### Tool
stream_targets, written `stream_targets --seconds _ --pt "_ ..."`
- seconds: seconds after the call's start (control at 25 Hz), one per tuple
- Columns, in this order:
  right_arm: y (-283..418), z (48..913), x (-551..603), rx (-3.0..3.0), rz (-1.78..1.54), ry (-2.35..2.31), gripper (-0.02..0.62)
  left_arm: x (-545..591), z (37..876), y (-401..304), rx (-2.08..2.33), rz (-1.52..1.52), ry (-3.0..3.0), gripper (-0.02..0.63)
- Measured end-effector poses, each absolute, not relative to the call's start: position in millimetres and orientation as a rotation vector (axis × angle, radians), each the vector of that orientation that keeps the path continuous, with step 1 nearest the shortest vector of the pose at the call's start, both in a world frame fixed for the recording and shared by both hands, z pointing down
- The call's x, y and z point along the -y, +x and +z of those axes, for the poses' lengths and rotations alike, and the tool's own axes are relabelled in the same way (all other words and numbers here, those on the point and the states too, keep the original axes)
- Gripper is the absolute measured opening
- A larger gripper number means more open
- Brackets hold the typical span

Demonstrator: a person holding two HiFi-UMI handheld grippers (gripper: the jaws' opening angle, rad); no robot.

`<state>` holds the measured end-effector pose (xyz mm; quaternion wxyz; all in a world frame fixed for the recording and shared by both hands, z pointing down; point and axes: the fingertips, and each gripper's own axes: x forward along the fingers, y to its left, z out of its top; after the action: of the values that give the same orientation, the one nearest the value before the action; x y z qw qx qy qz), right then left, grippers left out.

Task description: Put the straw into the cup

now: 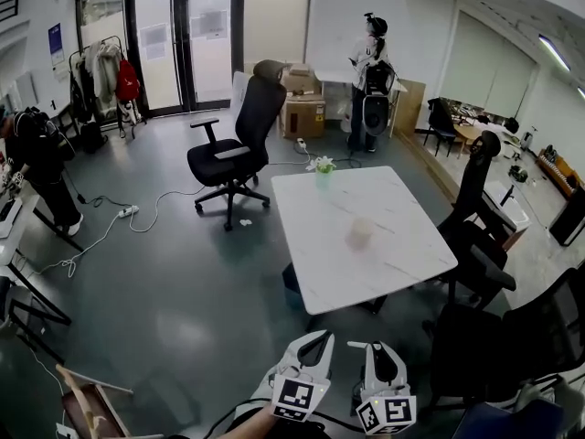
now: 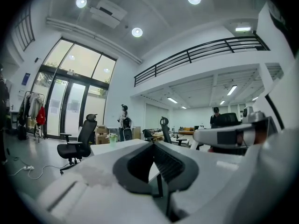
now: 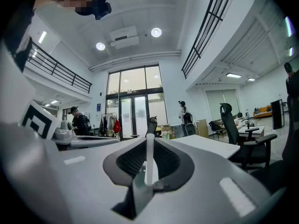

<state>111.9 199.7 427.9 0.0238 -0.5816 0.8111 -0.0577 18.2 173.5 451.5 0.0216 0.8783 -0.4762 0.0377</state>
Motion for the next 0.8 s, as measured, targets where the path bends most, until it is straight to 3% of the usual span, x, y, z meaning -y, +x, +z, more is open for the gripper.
stream_targets --seconds 0.8 --pt "110 453 -18 -2.46 -0.351 -1.88 0.044 6 485 18 1.325 0.278 2.683 0.002"
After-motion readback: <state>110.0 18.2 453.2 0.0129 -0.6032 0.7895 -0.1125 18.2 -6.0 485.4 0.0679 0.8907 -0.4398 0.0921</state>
